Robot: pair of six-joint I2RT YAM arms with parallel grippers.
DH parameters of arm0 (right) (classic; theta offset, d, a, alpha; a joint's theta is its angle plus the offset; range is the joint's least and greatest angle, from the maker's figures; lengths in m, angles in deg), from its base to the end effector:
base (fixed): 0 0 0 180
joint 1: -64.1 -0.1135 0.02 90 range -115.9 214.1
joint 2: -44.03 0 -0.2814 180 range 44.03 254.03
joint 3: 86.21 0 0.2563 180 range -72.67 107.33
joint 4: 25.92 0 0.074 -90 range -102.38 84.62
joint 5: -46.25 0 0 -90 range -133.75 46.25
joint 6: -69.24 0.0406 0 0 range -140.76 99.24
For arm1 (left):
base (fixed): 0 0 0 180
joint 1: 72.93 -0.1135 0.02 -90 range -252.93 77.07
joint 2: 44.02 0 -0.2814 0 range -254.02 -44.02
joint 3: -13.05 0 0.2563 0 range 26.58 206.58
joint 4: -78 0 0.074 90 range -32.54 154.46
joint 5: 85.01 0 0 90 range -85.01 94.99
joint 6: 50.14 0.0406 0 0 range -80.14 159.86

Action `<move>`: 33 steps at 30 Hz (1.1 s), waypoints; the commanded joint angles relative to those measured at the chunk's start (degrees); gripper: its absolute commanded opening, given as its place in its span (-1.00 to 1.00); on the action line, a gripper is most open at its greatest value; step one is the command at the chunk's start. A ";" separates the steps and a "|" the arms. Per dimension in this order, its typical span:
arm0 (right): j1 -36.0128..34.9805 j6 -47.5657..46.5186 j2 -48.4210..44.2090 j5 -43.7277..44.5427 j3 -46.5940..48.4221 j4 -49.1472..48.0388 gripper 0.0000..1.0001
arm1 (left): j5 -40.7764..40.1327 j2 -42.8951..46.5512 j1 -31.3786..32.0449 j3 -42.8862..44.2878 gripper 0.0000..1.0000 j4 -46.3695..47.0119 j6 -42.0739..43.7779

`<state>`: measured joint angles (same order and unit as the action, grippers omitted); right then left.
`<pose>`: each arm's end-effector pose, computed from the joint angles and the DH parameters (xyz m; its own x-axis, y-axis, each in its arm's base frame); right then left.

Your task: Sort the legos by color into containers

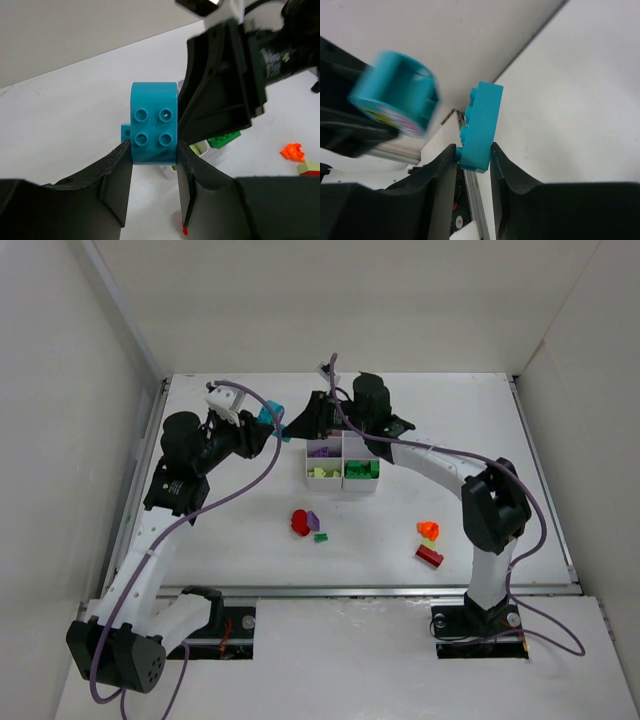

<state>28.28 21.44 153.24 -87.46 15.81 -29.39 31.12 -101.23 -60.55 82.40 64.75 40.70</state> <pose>0.3647 0.2978 0.3404 -0.6987 0.0945 -0.7091 -0.6923 0.1608 0.7035 0.2195 -0.0665 0.4018 -0.0098 0.0156 -0.9998 0.6228 0.7824 0.0061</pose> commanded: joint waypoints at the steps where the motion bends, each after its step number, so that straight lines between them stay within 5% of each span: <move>1: 0.04 -0.71 -3.20 2.91 -4.19 -1.18 -1.00 | 2.35 1.49 0.27 0.61 -1.00 7.35 -4.18; 12: 3.02 -8.94 -8.56 13.54 -8.51 10.75 -1.00 | 0.95 1.49 0.27 1.76 -1.00 7.18 -5.50; 18: 3.64 -22.93 -11.74 38.14 -0.62 37.08 -1.00 | -1.08 1.49 0.27 -0.17 -1.00 5.24 -3.49; 21: 3.64 -27.77 -12.79 47.27 0.72 42.40 -1.00 | -2.66 1.49 0.27 -1.75 -1.00 5.24 -2.86; 33: 4.17 -30.24 -14.90 52.05 -0.33 47.16 -1.00 | -5.12 2.54 0.27 -8.17 -1.00 5.24 -0.40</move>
<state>32.15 -7.44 139.75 -37.67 14.18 16.73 26.95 -100.95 -60.53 74.75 67.55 39.48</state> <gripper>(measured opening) 0.350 0.330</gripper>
